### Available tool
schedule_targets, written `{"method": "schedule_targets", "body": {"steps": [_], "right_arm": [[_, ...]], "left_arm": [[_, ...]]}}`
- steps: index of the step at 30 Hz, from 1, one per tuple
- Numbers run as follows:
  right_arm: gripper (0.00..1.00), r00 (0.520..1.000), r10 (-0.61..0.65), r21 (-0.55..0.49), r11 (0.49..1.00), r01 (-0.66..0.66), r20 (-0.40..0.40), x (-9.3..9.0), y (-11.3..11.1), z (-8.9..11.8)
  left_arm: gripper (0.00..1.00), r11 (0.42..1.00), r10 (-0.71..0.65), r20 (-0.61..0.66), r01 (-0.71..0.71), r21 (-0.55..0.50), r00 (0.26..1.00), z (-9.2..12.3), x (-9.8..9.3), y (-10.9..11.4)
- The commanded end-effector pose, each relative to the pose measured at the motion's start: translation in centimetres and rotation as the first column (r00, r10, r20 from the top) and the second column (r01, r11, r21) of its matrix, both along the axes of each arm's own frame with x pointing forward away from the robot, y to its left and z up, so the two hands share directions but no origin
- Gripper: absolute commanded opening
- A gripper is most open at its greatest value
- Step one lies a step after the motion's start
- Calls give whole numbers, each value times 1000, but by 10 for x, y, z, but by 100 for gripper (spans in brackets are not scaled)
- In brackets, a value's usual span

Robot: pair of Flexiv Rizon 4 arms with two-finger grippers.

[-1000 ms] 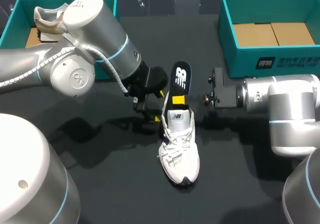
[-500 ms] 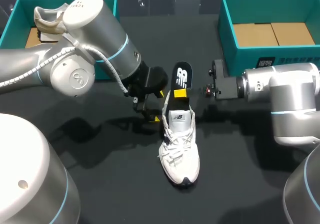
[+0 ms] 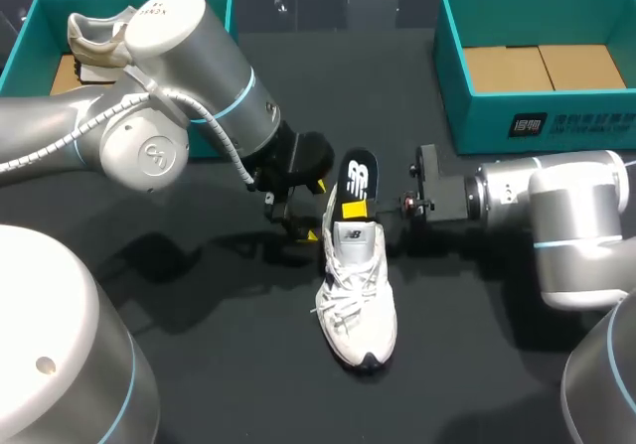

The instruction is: Take the shoe out of the shoebox, open the shoe tongue, remove and reinsert the insole, then place the shoe into the shoebox

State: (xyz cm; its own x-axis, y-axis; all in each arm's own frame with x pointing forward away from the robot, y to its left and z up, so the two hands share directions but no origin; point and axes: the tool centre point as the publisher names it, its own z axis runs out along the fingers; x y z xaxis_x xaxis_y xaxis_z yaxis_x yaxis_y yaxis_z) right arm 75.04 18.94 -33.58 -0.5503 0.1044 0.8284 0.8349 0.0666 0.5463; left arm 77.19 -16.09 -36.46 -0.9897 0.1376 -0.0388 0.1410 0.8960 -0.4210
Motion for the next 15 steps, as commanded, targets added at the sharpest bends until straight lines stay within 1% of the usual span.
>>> {"method": "schedule_targets", "body": {"steps": [1, 4, 9, 10, 11, 12, 13, 15], "right_arm": [[0, 1000, 4, -15, 1000, -5, -22, -11, 5, -2], [0, 999, 20, -22, 1000, -21, -41, -12, 7, -3], [0, 999, 19, -18, 1000, -19, -33, -9, 8, 0], [12, 1000, 15, -20, 1000, -16, -25, -7, 7, 2], [15, 1000, 13, -21, 1000, -14, -18, -6, 7, 3], [24, 1000, 14, -20, 1000, -14, -6, -3, 6, 6], [27, 1000, 17, -24, 1000, -17, 1, -2, 5, 9], [27, 1000, 20, -30, 999, -20, 17, 2, 4, 13]], "left_arm": [[100, 1000, 0, 1, 0, 0, 1000, 0, -1, 1], [100, 1000, 0, 1, 0, 0, 1000, 0, -1, 1], [100, 1000, 0, 1, 0, 0, 1000, 0, -1, 1], [100, 1000, 0, 1, 0, 0, 1000, 0, -1, 1], [100, 1000, 0, 1, 0, 0, 1000, 0, -1, 1], [100, 1000, 0, 1, 0, 0, 1000, 0, -1, 1], [100, 1000, 0, 1, 0, 0, 1000, 0, -1, 1], [100, 1000, 0, 1, 0, 0, 1000, 0, -1, 1]]}}
